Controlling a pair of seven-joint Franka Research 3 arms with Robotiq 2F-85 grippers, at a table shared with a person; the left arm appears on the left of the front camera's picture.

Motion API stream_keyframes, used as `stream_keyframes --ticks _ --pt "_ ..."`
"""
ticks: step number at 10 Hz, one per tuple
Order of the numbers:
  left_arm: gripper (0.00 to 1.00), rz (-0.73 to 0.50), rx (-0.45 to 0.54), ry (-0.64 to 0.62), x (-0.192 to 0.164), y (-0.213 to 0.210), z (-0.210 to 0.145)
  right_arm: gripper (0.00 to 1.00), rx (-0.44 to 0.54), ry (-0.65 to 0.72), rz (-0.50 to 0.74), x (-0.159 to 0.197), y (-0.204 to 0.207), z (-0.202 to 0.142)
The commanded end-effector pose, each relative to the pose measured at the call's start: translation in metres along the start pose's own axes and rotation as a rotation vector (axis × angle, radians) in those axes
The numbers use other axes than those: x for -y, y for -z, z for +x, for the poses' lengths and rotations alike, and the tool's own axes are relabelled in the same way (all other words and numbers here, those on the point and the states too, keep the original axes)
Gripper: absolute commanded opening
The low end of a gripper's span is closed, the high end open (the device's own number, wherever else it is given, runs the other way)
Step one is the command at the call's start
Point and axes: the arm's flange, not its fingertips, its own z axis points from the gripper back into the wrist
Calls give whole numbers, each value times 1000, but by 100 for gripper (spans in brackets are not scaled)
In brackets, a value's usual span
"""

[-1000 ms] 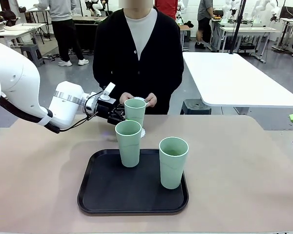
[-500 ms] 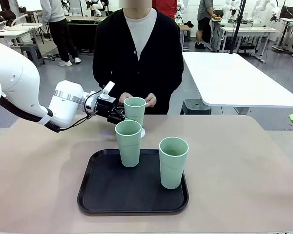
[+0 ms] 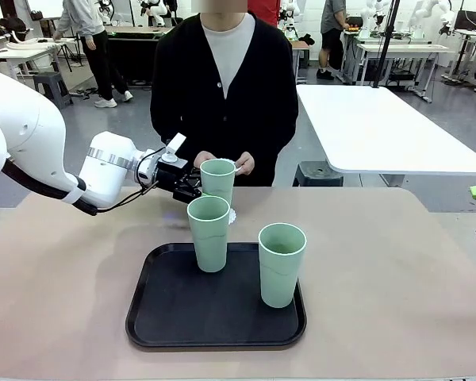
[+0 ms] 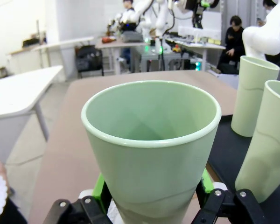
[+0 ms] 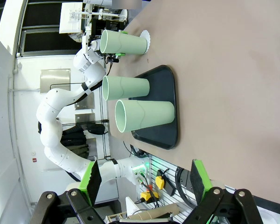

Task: Place coasters on the table and set cups on them.
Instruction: Pick up one Reusable plastic cup and place it on a coaster set by the human.

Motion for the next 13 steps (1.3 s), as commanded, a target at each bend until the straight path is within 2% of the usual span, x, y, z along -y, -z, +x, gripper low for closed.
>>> stream_keyframes --ticks 1,13 --pt "87 -33 16 50 -10 -4 -2 100 -3 -5 12 0 1 1" --pt "87 -43 37 46 -17 -8 -10 100 -3 -5 12 0 1 1"
